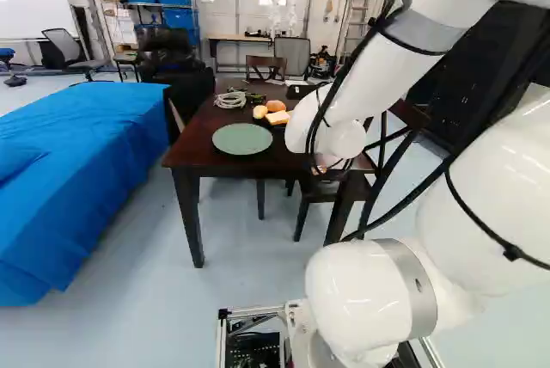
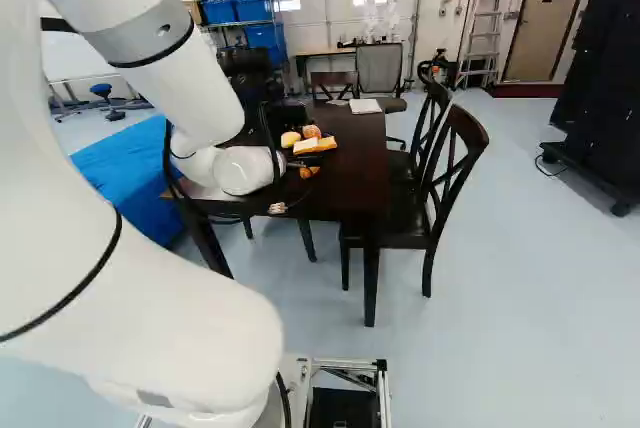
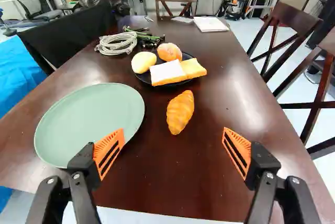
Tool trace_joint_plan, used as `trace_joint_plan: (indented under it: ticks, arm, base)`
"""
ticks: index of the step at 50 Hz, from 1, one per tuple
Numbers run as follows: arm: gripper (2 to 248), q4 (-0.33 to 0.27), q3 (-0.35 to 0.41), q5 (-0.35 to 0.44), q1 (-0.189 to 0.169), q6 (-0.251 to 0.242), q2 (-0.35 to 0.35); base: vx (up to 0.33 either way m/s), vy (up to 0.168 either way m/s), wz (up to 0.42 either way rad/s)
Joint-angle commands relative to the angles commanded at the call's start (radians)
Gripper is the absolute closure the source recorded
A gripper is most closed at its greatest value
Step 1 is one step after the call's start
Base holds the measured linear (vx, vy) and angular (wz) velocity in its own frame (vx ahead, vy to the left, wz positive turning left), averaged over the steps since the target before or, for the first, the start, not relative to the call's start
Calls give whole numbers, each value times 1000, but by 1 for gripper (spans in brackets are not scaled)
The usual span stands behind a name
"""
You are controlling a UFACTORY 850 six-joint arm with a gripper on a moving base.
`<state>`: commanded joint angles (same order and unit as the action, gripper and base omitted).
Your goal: Move the croissant to the empty plate
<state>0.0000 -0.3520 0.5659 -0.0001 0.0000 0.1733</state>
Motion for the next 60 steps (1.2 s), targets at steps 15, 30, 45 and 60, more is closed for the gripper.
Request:
trace_joint_plan:
  ticks: [15, 30, 45, 60]
  arm:
    - [3, 0, -74, -87, -5, 0, -39]
    - [3, 0, -150, -198, -10, 0, -80]
    - [3, 0, -224, -313, -10, 0, -118]
    - [3, 0, -299, -426, -9, 0, -154]
  base:
    - [0, 0, 0]
    - [0, 0, 0]
    - [0, 0, 0]
    - [0, 0, 0]
